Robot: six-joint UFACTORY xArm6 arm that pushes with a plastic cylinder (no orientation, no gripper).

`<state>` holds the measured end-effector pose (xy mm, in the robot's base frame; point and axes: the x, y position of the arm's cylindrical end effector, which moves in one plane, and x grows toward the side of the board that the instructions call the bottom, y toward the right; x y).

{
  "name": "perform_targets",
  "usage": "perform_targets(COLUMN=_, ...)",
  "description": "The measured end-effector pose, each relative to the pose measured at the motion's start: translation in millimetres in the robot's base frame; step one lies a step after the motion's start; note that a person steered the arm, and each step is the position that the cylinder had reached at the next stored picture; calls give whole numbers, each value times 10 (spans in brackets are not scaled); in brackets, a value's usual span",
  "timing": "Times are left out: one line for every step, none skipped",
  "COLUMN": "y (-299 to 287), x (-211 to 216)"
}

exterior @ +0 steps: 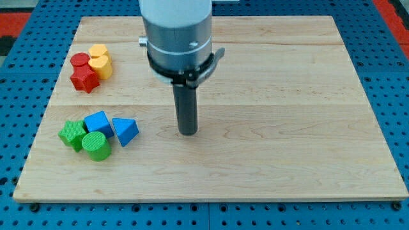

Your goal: Adjust the green and blue blocks at the bottom left of the board

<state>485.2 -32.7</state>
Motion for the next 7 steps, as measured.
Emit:
perform_targets(y=85, x=-397)
perform_targets(y=-287, x=-403)
perform_targets(y=-401, x=-403)
perform_targets(y=-401, x=-403)
perform_targets(y=-422, x=-401)
perform_targets(y=-585, x=-597)
perform_targets(y=-540, x=-796)
